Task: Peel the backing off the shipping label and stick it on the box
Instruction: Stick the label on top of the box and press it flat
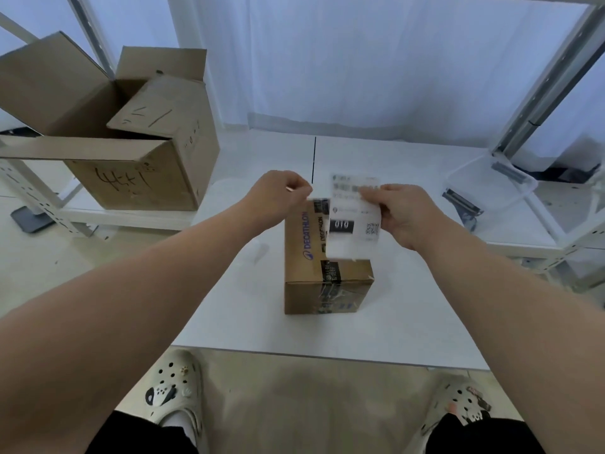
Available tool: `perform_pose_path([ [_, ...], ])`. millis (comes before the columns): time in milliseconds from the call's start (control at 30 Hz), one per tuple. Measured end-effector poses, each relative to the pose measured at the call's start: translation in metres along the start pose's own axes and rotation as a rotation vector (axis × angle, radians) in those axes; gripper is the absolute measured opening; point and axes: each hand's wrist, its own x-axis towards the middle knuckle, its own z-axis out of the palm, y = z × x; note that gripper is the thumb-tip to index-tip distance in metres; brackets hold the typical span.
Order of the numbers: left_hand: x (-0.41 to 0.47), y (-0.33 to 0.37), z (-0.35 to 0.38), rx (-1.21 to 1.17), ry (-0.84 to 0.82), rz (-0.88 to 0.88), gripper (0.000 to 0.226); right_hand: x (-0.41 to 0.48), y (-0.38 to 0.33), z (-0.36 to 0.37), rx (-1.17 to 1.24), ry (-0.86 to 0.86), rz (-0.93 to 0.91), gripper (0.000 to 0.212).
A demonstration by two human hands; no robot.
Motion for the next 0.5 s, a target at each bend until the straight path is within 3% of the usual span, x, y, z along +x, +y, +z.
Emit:
perform_pose_path([
  [67, -0.002, -0.011, 0.004, 0.493, -0.143, 0.105, 0.054, 0.002, -0.003, -0.004, 0.182, 0.014, 0.005, 0.013],
  [100, -0.004, -0.017, 0.008, 0.632, -0.242, 0.112, 0.068, 0.002, -0.004, -0.005, 0.232, 0.017, 0.014, 0.014],
  [200, -0.009, -0.030, 0.015, 0.602, -0.407, 0.013, 0.090, 0.003, -0.002, -0.005, 0.250, 0.030, 0.072, 0.021],
  [300, -0.009, -0.029, 0.015, 0.541, -0.393, 0.001, 0.084, 0.002, 0.001, -0.008, 0.229, 0.052, 0.165, 0.022],
  [500, -0.016, -0.019, 0.026, 0.825, -0.284, 0.156, 0.053, 0.000, 0.005, -0.022, 0.145, 0.034, 0.327, 0.010],
])
